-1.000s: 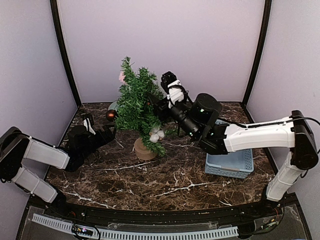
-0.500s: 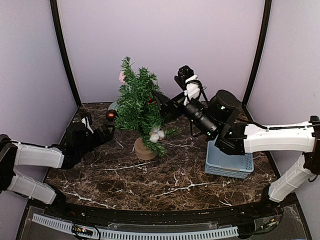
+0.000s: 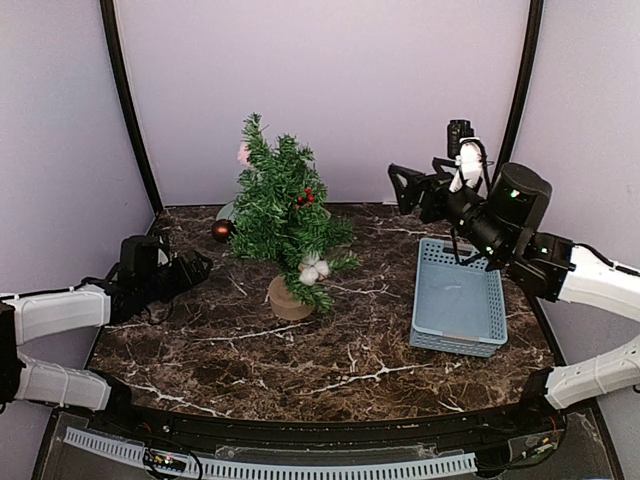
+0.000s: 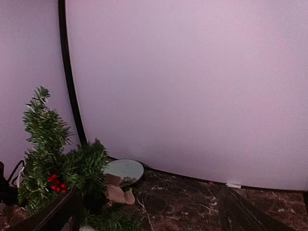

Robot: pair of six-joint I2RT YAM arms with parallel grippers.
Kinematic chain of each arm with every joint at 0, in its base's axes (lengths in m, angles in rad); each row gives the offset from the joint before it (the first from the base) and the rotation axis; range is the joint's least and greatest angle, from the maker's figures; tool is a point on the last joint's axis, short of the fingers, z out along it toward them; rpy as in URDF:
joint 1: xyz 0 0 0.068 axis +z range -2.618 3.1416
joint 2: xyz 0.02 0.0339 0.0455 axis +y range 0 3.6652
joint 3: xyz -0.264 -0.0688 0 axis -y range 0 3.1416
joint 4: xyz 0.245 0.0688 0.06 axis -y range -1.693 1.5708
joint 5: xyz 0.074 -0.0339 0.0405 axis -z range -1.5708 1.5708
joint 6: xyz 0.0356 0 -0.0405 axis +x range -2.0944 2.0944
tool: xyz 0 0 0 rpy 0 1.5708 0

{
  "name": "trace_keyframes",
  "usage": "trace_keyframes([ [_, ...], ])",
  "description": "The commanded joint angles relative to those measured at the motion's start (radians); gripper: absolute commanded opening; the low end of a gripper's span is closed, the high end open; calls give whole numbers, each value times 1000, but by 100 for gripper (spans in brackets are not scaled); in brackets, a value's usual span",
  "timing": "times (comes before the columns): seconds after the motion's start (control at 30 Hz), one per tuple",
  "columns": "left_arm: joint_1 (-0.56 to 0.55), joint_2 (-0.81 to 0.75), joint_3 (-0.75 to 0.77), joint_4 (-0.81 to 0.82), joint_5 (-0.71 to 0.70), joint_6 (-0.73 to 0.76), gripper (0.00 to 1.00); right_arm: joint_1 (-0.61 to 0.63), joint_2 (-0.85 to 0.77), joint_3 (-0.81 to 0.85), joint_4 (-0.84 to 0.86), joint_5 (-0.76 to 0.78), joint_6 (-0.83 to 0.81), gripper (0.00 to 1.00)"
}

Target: Decorate the small christmas tree

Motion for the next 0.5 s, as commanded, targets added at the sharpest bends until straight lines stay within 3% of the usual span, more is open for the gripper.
trace_keyframes([
  [0.0, 7, -66, 25, -124, 13, -1, 99, -120, -81, -24, -376, 56, 226, 98],
  [0.2, 7, -78, 17, -122, 3, -8, 99, -330, -128, -121, -662, -42, 409, 95],
  [0.33, 7, -61, 19, -109, 12, -11, 99, -459, -65, -197, -715, -206, 470, 87],
  [0.47, 7, -55, 20, -101, 20, -17, 99, -515, 43, -245, -680, -242, 484, 83],
])
